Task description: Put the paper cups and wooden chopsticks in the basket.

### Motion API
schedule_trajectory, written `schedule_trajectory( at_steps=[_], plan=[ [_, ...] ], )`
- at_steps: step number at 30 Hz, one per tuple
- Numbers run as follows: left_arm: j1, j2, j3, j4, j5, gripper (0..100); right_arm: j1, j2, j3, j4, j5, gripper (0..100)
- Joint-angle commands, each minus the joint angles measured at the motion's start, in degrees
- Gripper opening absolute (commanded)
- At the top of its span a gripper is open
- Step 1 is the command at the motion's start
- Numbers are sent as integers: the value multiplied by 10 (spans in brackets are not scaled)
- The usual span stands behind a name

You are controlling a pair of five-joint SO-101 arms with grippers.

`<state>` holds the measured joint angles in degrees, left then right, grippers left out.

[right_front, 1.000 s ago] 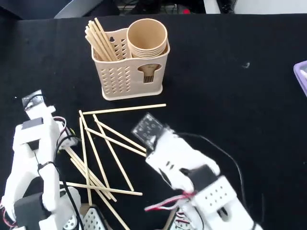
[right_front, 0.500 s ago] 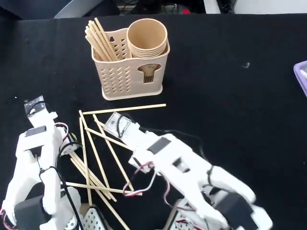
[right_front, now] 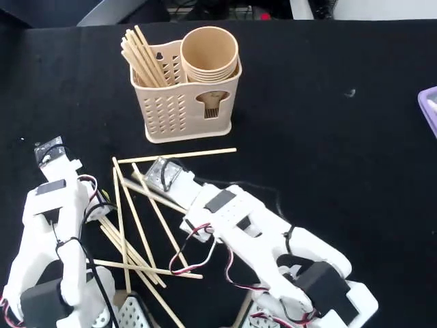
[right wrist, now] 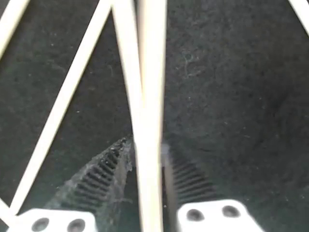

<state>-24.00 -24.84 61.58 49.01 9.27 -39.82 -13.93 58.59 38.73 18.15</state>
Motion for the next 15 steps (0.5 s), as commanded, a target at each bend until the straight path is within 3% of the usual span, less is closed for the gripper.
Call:
schedule_trajectory(
  at_steps=[1,7,15],
  plan=[
    [-2,-7,1,-15,-4,199,-26,5,-22,23,7,41],
    [-2,-7,1,-13,-4,199,-26,4,-22,29,7,198],
    [-3,-7,1,-13,-4,199,-29,7,-27,55,18,201]
  ],
)
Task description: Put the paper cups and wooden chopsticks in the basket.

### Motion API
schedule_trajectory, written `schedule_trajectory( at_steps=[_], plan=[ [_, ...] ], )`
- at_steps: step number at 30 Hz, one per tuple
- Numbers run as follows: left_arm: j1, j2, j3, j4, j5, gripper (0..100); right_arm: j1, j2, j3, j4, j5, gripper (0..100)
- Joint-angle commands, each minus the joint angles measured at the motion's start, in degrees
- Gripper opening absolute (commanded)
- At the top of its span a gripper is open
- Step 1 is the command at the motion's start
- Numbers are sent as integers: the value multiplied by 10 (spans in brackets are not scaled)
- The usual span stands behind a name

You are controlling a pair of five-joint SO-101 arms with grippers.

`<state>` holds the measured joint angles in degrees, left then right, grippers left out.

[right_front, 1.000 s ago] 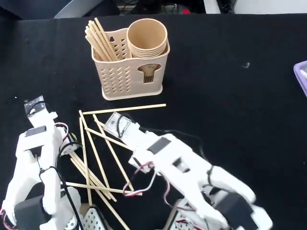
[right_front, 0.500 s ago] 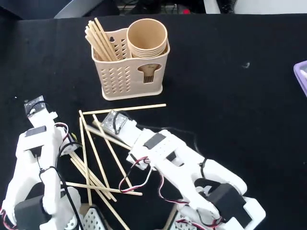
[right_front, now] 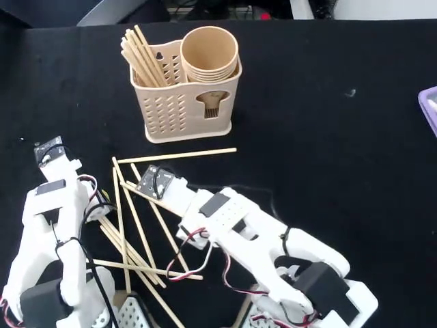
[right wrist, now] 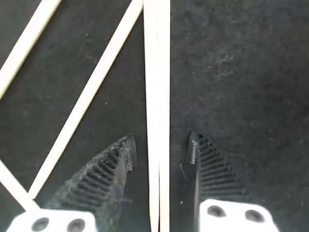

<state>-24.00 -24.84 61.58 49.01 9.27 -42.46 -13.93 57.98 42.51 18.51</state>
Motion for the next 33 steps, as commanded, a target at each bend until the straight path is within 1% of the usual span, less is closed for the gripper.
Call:
schedule_trajectory(
  at_steps=[1,2,5,7,9,11,14,17,23,25,28,29,31,33],
  plan=[
    [-3,-7,1,-13,-4,199,-3,7,-20,19,25,181],
    [-3,-7,1,-13,-4,199,-3,7,-20,19,30,149],
    [-3,-7,1,-13,-4,199,-3,7,-19,22,31,8],
    [-3,-7,1,-13,-4,199,-3,7,-19,32,33,29],
    [-3,-7,1,-13,-4,199,-1,6,-18,35,32,8],
    [-3,-7,1,-13,-4,199,7,0,-18,38,32,11],
    [-3,-7,1,-13,-4,199,53,-34,-22,45,33,10],
    [-3,-6,1,-13,-4,199,91,-119,-22,95,35,10],
    [-3,-6,1,-13,-4,199,99,-323,-22,226,36,10],
    [-3,-6,1,-14,-4,199,113,-387,-29,244,33,10],
    [-3,-6,1,-15,-4,199,135,-466,-63,244,30,11],
    [-3,-6,1,-15,-4,199,141,-487,-81,243,19,11],
    [-3,-5,2,-16,-4,199,148,-514,-124,223,-25,11],
    [-3,-5,3,-16,-4,199,148,-525,-163,184,-73,11]
  ],
)
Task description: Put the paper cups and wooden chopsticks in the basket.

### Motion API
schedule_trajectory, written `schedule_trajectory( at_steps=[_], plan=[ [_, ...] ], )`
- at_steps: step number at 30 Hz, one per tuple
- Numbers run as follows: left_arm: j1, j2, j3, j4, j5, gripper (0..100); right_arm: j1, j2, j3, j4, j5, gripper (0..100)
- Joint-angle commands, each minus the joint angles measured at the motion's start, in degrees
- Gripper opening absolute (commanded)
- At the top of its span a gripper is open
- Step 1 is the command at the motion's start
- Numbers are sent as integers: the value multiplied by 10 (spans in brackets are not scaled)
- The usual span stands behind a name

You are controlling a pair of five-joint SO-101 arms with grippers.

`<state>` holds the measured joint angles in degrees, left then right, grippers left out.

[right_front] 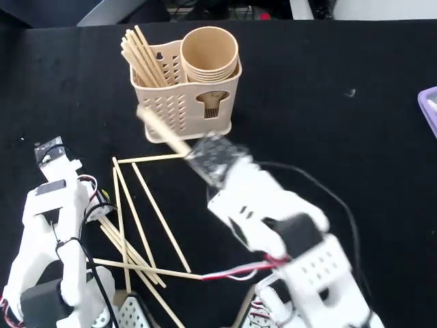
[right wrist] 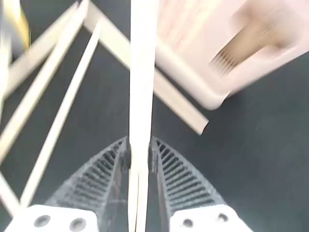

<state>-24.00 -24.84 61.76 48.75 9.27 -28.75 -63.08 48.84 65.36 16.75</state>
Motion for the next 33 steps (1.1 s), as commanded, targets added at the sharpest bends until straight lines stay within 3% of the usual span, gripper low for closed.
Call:
schedule_trajectory(
  at_steps=[1,9,13,19,25,33],
  plan=[
    [-3,-5,1,-13,-4,199,11,-33,-89,-72,-73,11],
    [-3,-5,2,-13,-4,199,8,68,-122,-437,-112,11],
    [-2,-5,2,-13,-4,199,8,158,-164,-542,-113,11],
    [-1,-5,2,-14,-4,199,7,296,-272,-564,-119,11],
    [-1,-5,2,-14,-4,199,7,415,-371,-564,-201,11],
    [0,-5,2,-14,-4,199,-3,528,-384,-563,-206,11]
  ],
)
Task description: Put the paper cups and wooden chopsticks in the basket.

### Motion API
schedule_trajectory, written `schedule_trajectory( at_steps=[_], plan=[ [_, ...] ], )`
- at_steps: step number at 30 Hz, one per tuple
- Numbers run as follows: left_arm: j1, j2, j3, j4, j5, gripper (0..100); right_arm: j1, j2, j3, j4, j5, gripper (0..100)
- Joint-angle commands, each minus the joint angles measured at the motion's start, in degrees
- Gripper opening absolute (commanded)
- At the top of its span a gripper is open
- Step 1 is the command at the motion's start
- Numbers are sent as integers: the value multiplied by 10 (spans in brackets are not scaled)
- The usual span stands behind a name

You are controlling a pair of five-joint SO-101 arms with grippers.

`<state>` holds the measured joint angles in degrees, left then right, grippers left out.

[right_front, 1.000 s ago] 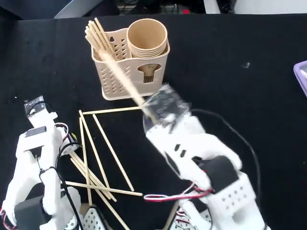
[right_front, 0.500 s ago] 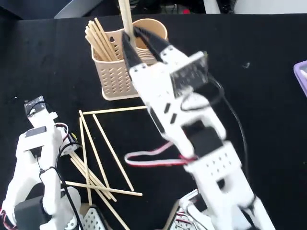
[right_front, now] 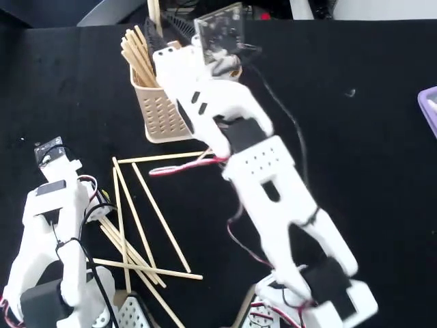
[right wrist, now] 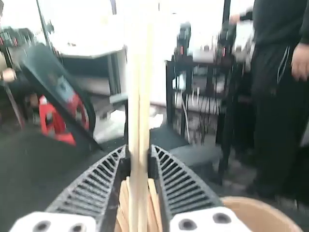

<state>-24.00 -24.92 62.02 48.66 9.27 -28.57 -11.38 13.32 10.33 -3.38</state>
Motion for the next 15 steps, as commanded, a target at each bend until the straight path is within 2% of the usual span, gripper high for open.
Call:
schedule_trajectory(
  at_steps=[1,15],
  plan=[
    [0,-4,0,-13,-4,199,-5,20,-25,-16,-4,11],
    [0,-4,0,-13,-4,199,-7,121,-22,-33,0,13]
  ],
)
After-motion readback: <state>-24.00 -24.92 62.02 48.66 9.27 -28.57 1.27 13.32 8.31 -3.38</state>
